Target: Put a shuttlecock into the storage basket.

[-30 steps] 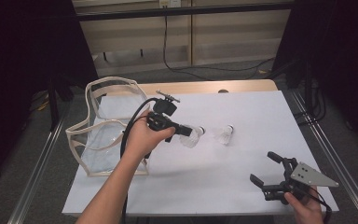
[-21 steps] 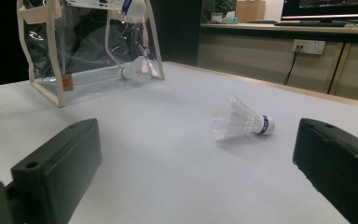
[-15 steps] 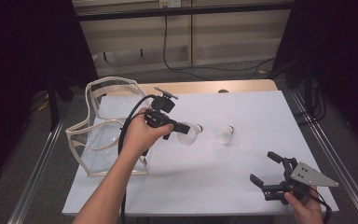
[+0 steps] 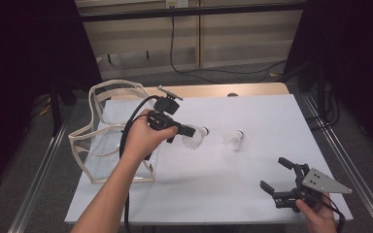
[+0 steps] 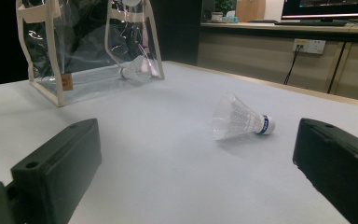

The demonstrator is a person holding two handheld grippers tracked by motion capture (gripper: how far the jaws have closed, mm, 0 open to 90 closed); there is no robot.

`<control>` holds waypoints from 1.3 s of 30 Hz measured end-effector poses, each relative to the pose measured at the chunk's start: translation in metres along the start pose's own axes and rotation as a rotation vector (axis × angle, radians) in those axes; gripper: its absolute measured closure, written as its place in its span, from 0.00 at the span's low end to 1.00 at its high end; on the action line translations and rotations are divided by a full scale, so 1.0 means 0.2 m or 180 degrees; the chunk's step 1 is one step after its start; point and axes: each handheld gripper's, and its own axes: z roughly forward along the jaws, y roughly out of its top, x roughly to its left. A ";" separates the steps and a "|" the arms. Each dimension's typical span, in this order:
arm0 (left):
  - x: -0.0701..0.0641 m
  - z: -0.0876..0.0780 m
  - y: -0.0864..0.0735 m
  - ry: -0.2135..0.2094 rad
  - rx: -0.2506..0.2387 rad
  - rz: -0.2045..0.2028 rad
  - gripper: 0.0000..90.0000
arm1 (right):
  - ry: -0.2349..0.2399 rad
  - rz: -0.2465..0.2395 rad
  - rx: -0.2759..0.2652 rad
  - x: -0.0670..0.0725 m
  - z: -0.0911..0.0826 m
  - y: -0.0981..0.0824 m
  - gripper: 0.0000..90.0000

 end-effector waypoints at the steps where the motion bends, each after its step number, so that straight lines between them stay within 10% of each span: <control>1: 0.00 0.00 0.00 -0.0003 -0.0019 -0.0024 0.99 | -0.0002 -0.0002 -0.0001 0.00 0.00 0.00 0.01; 39: 0.00 -0.14 0.06 0.0042 -0.0029 -0.0045 0.99 | 0.0002 0.0000 -0.0002 -0.01 0.01 0.00 0.01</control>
